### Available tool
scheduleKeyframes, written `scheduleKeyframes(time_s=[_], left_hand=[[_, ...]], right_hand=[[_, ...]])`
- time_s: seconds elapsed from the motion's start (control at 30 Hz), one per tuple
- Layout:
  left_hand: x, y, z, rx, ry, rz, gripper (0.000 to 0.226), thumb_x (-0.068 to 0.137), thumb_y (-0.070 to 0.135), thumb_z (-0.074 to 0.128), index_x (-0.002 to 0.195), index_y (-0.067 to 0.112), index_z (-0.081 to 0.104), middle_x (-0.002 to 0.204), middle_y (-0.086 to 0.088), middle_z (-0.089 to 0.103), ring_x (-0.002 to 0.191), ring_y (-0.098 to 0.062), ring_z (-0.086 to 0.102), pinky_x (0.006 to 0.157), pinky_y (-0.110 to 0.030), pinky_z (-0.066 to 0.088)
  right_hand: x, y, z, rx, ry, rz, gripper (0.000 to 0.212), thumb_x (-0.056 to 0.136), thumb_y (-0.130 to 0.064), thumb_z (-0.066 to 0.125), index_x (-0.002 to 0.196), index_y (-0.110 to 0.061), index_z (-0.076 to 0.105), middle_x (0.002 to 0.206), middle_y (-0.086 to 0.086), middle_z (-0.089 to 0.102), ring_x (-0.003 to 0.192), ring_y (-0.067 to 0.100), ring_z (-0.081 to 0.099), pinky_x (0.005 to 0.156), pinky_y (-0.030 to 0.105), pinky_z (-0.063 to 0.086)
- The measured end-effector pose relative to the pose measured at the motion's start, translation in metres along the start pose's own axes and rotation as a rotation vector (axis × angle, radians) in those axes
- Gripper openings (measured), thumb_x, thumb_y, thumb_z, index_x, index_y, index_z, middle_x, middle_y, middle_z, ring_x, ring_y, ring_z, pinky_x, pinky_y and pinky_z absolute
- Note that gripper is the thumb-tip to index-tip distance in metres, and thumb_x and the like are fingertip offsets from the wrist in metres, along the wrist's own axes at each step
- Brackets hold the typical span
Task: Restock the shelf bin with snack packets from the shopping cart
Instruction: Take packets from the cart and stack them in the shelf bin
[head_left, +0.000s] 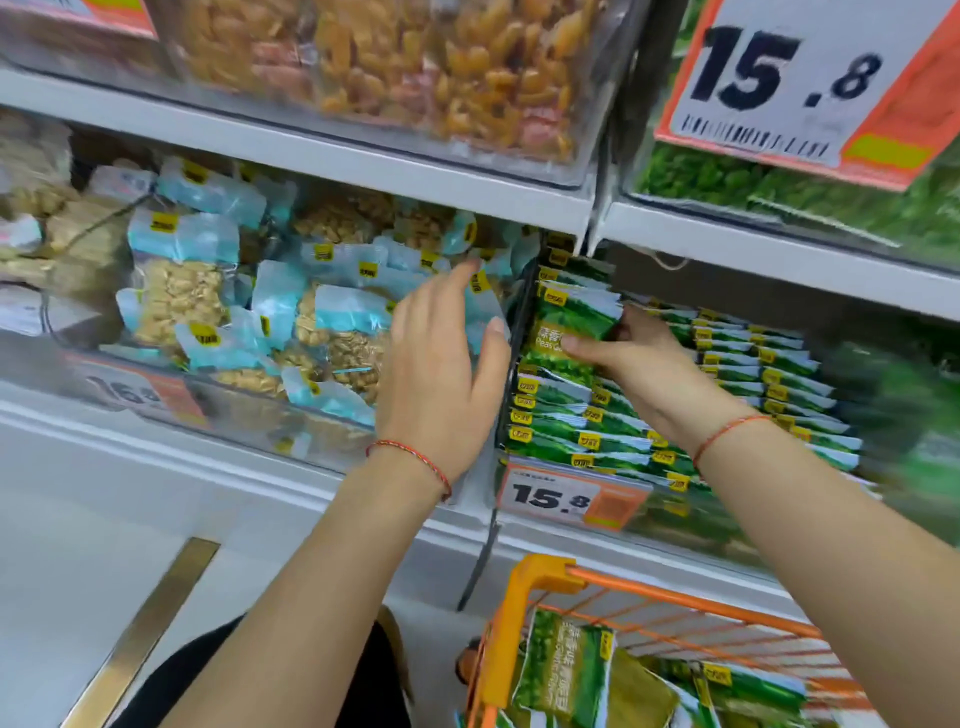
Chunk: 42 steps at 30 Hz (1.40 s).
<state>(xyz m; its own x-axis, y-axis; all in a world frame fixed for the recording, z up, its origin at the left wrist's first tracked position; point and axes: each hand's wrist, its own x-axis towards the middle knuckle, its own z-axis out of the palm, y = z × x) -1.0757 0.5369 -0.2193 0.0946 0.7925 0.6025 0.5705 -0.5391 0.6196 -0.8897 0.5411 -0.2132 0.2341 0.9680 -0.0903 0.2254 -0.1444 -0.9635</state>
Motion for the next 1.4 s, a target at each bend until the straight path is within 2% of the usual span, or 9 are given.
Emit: scheduleKeyframes(time_s=[0.13,0.33,0.47,0.53,0.63,0.8,0.93,1.13,1.4], left_hand=[[0.001,-0.002,-0.002,0.000,-0.014,-0.001,0.044,0.093,0.024,0.044,0.132,0.004,0.046,0.127,-0.011,0.053,0.119,-0.024,0.045,0.099,-0.023,0.028],[0.002,-0.001,-0.008,-0.020,0.013,-0.027,0.045,0.091,0.016,0.050,0.133,0.003,0.045,0.127,-0.010,0.052,0.119,-0.019,0.042,0.101,-0.023,0.028],[0.001,-0.002,-0.010,-0.010,0.014,-0.025,0.044,0.092,0.016,0.051,0.134,0.005,0.045,0.127,-0.008,0.051,0.119,-0.018,0.042,0.100,-0.020,0.028],[0.001,-0.004,-0.010,-0.015,0.014,-0.038,0.044,0.092,0.016,0.051,0.134,0.006,0.045,0.126,-0.007,0.051,0.119,-0.019,0.042,0.099,-0.021,0.029],[0.001,-0.003,-0.009,-0.030,0.017,-0.054,0.044,0.092,0.017,0.050,0.134,0.006,0.044,0.126,-0.007,0.050,0.119,-0.020,0.042,0.099,-0.025,0.032],[0.000,0.001,-0.005,-0.024,0.016,-0.030,0.044,0.092,0.016,0.050,0.134,0.005,0.045,0.128,-0.009,0.050,0.121,-0.020,0.042,0.101,-0.024,0.029],[-0.001,0.001,-0.004,-0.033,0.011,-0.028,0.045,0.091,0.015,0.050,0.134,0.005,0.045,0.129,-0.008,0.050,0.122,-0.018,0.042,0.103,-0.024,0.030],[-0.002,0.001,-0.005,-0.043,-0.013,-0.047,0.046,0.090,0.017,0.049,0.135,0.007,0.043,0.130,-0.008,0.049,0.123,-0.018,0.041,0.103,-0.028,0.033],[-0.003,0.005,0.001,-0.009,-0.066,-0.016,0.047,0.090,0.019,0.048,0.134,0.006,0.045,0.131,-0.010,0.049,0.124,-0.023,0.044,0.101,-0.024,0.030]], right_hand=[[0.020,0.013,-0.005,0.050,0.011,-0.056,0.114,0.039,-0.058,0.088,0.137,-0.017,0.046,0.135,0.000,0.056,0.125,0.019,0.052,0.109,0.042,0.037],[0.001,0.010,0.008,-0.203,0.139,-0.126,0.050,0.081,-0.040,0.071,0.118,-0.012,0.052,0.116,0.004,0.060,0.106,0.024,0.057,0.083,0.027,0.047],[-0.005,0.010,0.008,-0.180,0.204,-0.165,0.056,0.083,-0.036,0.070,0.131,-0.019,0.048,0.108,-0.005,0.052,0.098,0.012,0.052,0.082,0.026,0.040],[-0.006,0.014,0.008,-0.296,0.207,-0.197,0.019,0.087,-0.039,0.064,0.091,-0.025,0.052,0.084,-0.004,0.049,0.075,0.012,0.047,0.070,0.028,0.036],[-0.009,0.015,0.008,-0.471,0.182,-0.170,0.042,0.090,-0.039,0.060,0.065,-0.022,0.032,0.069,0.001,0.034,0.065,0.019,0.037,0.055,0.029,0.025],[-0.013,0.014,0.008,-0.467,0.156,-0.090,0.045,0.088,-0.039,0.063,0.063,-0.011,0.039,0.057,0.002,0.035,0.053,0.017,0.035,0.053,0.031,0.024],[-0.012,0.017,0.002,-0.383,0.230,-0.050,0.062,0.081,-0.046,0.069,0.128,-0.013,0.049,0.089,0.000,0.065,0.079,0.015,0.055,0.069,0.026,0.039],[-0.015,0.018,0.000,-0.492,0.296,-0.166,0.031,0.082,-0.041,0.070,0.083,-0.015,0.054,0.061,-0.005,0.060,0.060,0.015,0.054,0.052,0.024,0.036],[-0.019,0.009,0.003,-0.788,0.251,-0.216,0.039,0.085,-0.052,0.061,0.093,-0.016,0.051,0.088,0.001,0.068,0.080,0.027,0.060,0.066,0.037,0.051]])
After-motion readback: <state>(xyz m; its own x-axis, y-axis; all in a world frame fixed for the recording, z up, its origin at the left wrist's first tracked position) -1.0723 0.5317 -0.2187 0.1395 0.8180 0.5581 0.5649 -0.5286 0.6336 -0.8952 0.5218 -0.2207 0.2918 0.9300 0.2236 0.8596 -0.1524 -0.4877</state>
